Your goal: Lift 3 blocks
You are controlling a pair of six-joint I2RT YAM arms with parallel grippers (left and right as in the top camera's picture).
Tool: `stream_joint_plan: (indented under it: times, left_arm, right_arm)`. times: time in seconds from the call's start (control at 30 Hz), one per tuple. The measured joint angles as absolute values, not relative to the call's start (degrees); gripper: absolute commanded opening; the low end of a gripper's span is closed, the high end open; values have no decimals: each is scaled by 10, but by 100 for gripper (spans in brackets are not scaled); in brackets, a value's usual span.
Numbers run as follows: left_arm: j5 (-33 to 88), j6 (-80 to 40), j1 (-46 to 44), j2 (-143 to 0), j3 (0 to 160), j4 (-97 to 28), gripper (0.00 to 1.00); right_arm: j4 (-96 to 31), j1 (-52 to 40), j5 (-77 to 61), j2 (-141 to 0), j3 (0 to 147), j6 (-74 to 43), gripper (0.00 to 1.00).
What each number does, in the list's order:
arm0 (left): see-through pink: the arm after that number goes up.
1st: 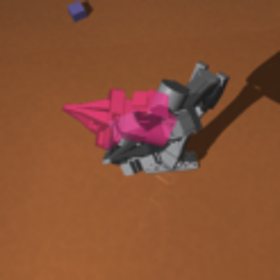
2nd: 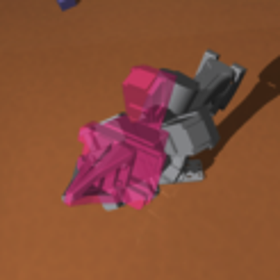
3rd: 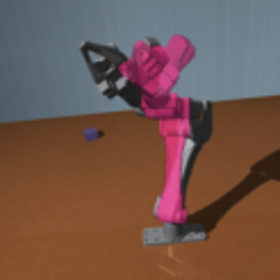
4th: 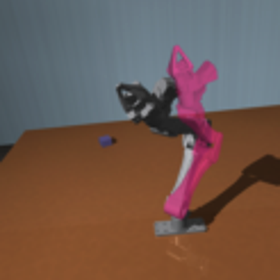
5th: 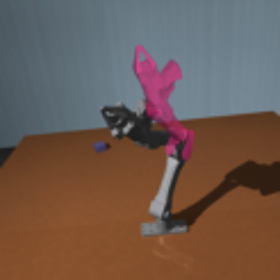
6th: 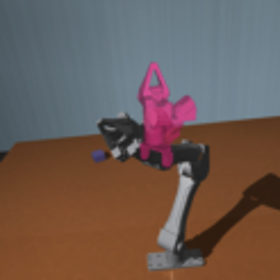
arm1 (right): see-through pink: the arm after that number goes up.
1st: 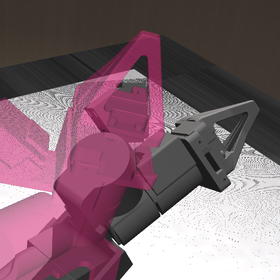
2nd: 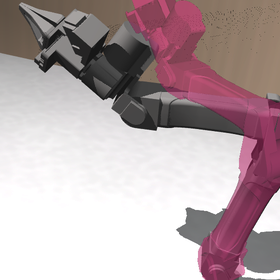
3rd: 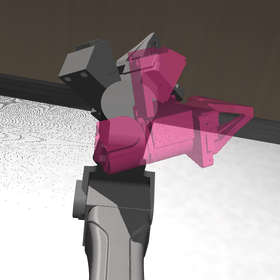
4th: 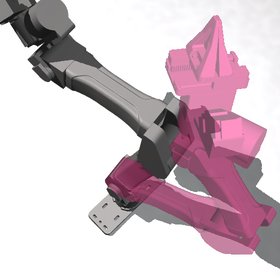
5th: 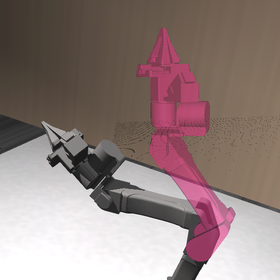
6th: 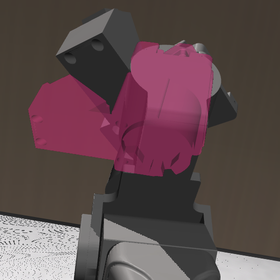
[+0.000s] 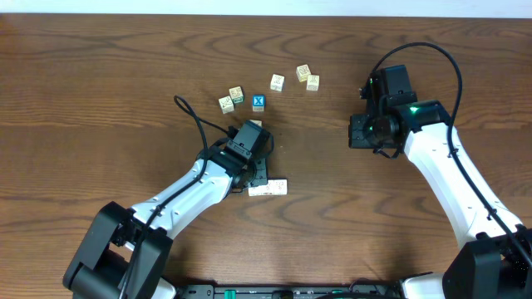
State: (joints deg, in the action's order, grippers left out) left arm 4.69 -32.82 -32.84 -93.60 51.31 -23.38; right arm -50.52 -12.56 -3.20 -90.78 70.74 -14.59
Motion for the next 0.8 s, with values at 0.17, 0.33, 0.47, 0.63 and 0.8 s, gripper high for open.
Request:
stream_joint_plan:
  times: [0.17, 0.33, 0.47, 0.63, 0.8]
  left_arm:
    - [43, -328, -327, -936, 513, -193, 7]
    - [43, -328, -305, -936, 514, -194, 7]
    - [43, -309, -282, -932, 516, -240, 7]
    - [43, -284, -246, -875, 519, -317, 7]
    - [41, -281, -219, -797, 526, -378, 7]
  right_arm:
    - [-505, -126, -32, -908, 707, -146, 1]
    - [-507, -126, -32, -908, 707, -146, 1]
    - [-508, -126, -32, -908, 707, -146, 1]
    - [-505, -126, -38, -908, 707, -146, 1]
    - [-518, -126, -54, -908, 707, -146, 1]
